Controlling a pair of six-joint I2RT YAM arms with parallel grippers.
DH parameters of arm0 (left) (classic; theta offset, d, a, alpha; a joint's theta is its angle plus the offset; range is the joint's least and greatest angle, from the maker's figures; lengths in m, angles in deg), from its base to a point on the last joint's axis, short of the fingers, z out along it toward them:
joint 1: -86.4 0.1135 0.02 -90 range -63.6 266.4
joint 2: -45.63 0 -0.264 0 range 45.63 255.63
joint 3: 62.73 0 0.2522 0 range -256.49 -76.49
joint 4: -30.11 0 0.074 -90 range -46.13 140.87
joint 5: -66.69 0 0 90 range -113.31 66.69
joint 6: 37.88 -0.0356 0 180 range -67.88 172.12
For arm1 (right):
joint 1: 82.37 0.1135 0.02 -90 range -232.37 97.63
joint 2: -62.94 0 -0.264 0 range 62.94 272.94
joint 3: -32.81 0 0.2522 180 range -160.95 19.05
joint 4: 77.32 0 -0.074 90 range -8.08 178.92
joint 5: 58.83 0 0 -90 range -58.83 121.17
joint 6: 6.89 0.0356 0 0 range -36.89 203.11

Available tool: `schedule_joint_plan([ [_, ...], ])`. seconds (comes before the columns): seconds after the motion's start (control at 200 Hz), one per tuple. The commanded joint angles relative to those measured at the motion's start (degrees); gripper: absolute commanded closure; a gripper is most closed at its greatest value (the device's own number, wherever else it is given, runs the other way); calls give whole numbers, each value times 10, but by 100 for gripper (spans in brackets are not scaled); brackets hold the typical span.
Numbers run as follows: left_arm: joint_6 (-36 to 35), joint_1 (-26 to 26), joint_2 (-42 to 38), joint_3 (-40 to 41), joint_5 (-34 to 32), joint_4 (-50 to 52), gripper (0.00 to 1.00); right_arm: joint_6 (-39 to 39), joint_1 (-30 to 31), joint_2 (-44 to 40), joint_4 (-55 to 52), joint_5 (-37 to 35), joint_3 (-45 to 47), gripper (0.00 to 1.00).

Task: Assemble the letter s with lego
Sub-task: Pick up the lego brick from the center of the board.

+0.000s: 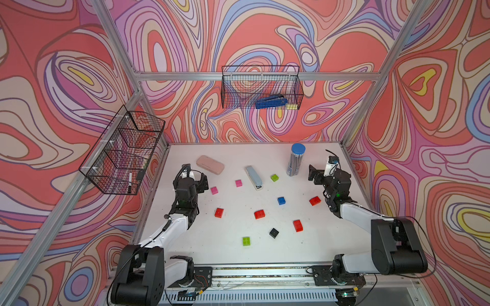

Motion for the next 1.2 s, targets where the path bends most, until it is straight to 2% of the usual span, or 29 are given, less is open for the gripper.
schedule_joint_plan([
  [0.0, 74, -44, -18, -64, -66, 212, 0, 27, 3, -43, -141, 94, -24, 2],
  [0.115, 146, -79, -7, -153, -32, 413, 0, 44, 8, -84, -257, 161, -60, 2],
  [0.205, 183, -100, -3, -191, -4, 523, 0, 52, 24, -111, -333, 204, -80, 2],
  [0.285, 205, -119, -4, -192, 42, 573, 0, 58, 42, -125, -385, 233, -92, 2],
  [0.456, 234, -171, -1, -174, 41, 652, 0, 55, 93, -148, -497, 252, -117, 2],
  [0.661, 245, -201, 19, -132, 82, 622, 5, 59, 151, -159, -557, 252, -118, 2],
  [0.886, 226, -204, 91, -152, 50, 611, 15, 88, 214, -148, -542, 238, -97, 2],
  [1.017, 226, -204, 134, -156, 64, 586, 20, 96, 247, -130, -534, 225, -96, 2],
  [1.197, 210, -204, 169, -166, 57, 577, 25, 99, 257, -126, -533, 211, -91, 2],
])
